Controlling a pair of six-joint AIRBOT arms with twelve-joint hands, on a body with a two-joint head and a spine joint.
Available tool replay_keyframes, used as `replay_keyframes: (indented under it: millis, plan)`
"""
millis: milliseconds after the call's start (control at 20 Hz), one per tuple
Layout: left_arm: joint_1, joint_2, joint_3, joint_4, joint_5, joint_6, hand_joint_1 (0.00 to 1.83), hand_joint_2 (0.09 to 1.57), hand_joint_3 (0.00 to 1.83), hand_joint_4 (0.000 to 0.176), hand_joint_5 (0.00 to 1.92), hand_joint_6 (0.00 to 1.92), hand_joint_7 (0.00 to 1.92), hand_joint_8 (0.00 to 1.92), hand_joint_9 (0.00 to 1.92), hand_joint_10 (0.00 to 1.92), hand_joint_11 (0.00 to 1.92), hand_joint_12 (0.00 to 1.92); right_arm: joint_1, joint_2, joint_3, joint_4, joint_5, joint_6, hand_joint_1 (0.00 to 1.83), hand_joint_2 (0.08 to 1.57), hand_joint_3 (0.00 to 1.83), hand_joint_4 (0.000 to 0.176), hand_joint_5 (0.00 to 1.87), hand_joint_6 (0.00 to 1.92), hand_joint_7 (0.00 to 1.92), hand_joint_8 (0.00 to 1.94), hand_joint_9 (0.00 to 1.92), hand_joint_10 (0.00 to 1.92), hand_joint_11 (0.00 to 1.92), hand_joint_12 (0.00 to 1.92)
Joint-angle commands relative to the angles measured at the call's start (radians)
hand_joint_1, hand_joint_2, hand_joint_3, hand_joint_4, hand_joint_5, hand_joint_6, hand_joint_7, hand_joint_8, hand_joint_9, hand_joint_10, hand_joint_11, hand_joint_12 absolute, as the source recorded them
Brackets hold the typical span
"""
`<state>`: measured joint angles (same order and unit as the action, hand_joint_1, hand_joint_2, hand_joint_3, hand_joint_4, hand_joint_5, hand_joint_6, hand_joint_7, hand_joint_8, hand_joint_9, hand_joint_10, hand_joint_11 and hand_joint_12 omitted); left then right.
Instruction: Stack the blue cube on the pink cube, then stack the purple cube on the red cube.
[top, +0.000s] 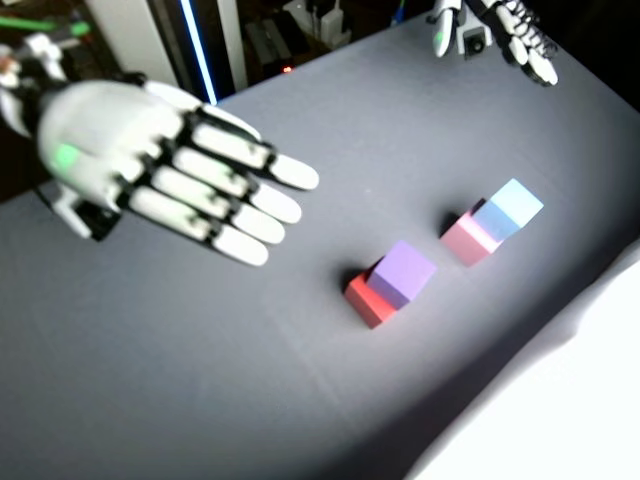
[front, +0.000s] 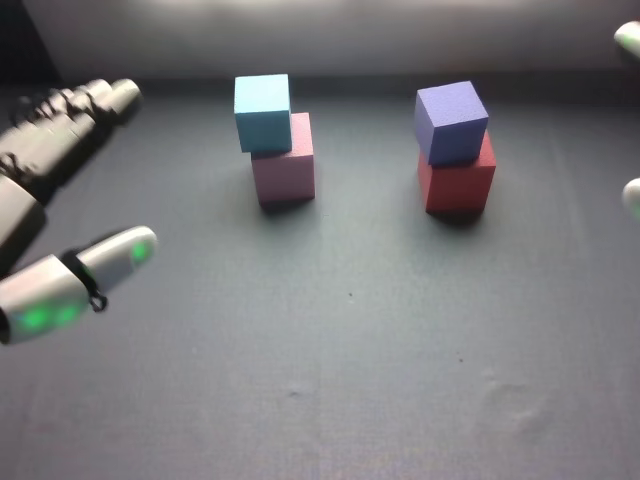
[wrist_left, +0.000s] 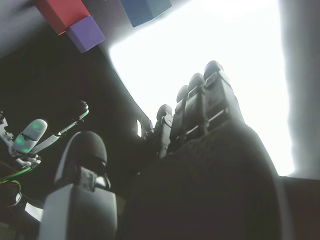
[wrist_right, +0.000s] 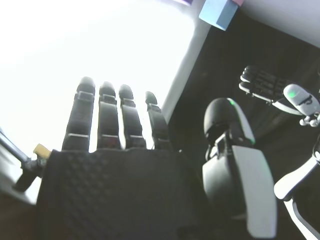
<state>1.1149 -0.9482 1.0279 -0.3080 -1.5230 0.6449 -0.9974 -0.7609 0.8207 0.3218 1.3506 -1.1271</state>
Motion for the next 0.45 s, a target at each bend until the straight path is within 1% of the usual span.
replay_keyframes:
  millis: [0, 50, 100, 150, 200, 250, 300, 350, 400]
  plan:
    - [-0.002, 0.016, 0.0, 0.0, -0.169, 0.004, 0.53, 1.31, 0.0, 0.113, 0.0, 0.0, 0.0, 0.0, 0.0, 0.0, 0.0, 0.0, -0.001, 0.013, -0.002, -0.005, 0.175, 0.002, 0.26, 1.35, 0.03, 0.003, 0.0, 0.0, 0.0, 0.0, 0.0, 0.0, 0.0, 0.0]
    - [-0.002, 0.032, -0.008, 0.0, -0.202, 0.015, 0.57, 1.3, 0.0, 0.108, 0.0, 0.0, 0.0, 0.0, 0.0, 0.0, 0.0, 0.0, -0.016, 0.026, -0.011, -0.007, 0.209, 0.002, 0.29, 1.33, 0.01, 0.025, 0.0, 0.0, 0.0, 0.0, 0.0, 0.0, 0.0, 0.0]
    - [-0.002, 0.043, -0.013, 0.001, -0.208, 0.018, 0.59, 1.29, 0.0, 0.114, 0.0, 0.0, 0.0, 0.0, 0.0, 0.0, 0.0, 0.0, -0.027, 0.037, -0.017, -0.007, 0.229, 0.002, 0.32, 1.34, 0.01, 0.024, 0.0, 0.0, 0.0, 0.0, 0.0, 0.0, 0.0, 0.0]
    - [-0.016, 0.062, -0.018, 0.022, -0.208, 0.034, 0.73, 1.31, 0.0, 0.12, 0.0, 0.0, 0.0, 0.0, 0.0, 0.0, 0.0, 0.0, -0.049, 0.057, -0.029, -0.012, 0.281, 0.002, 0.4, 1.3, 0.0, 0.089, 0.0, 0.0, 0.0, 0.0, 0.0, 0.0, 0.0, 0.0]
    - [-0.031, 0.07, -0.017, 0.038, -0.208, 0.039, 0.74, 1.33, 0.0, 0.117, 0.0, 0.0, 0.0, 0.0, 0.0, 0.0, 0.0, 0.0, -0.064, 0.069, -0.036, -0.014, 0.318, 0.001, 0.28, 1.36, 0.02, 0.057, 0.0, 0.0, 0.0, 0.0, 0.0, 0.0, 0.0, 0.0]
    - [-0.054, 0.084, -0.017, 0.057, -0.208, 0.049, 0.78, 1.34, 0.01, 0.102, 0.0, 0.0, 0.0, 0.0, 0.0, 0.0, 0.0, 0.0, -0.089, 0.085, -0.047, -0.014, 0.37, -0.004, 0.44, 1.48, 0.01, 0.152, 0.24, 1.54, 0.06, 0.01, 0.0, 0.0, 0.0, 0.16]
    - [-0.088, 0.101, -0.021, 0.093, -0.208, 0.076, 0.87, 1.38, 0.0, 0.096, 0.16, 0.02, 0.09, 0.01, 0.0, 0.0, 0.0, 0.0, -0.111, 0.113, -0.066, -0.005, 0.412, -0.012, 0.27, 1.44, 0.0, 0.123, 0.05, 1.06, 0.03, 0.01, 0.0, 0.0, 0.0, 0.03]
    - [-0.116, 0.119, -0.026, 0.125, -0.208, 0.102, 0.93, 1.3, 0.0, 0.119, 0.45, 0.08, 0.1, 0.0, 0.03, 0.0, 0.0, 0.0, -0.11, 0.133, -0.079, -0.012, 0.412, -0.02, 0.45, 1.49, 0.0, 0.165, 0.26, 1.75, 0.1, 0.03, 0.0, 0.0, 0.0, 0.01]
    - [-0.147, 0.138, -0.034, 0.154, -0.208, 0.129, 1.04, 1.23, 0.03, 0.0, 0.71, 1.04, 0.32, 0.05, 0.14, 0.03, 0.0, 0.0, -0.108, 0.148, -0.085, -0.026, 0.412, -0.047, 0.32, 1.42, 0.0, 0.174, 0.05, 0.93, 0.02, 0.01, 0.0, 0.0, 0.0, 0.0]
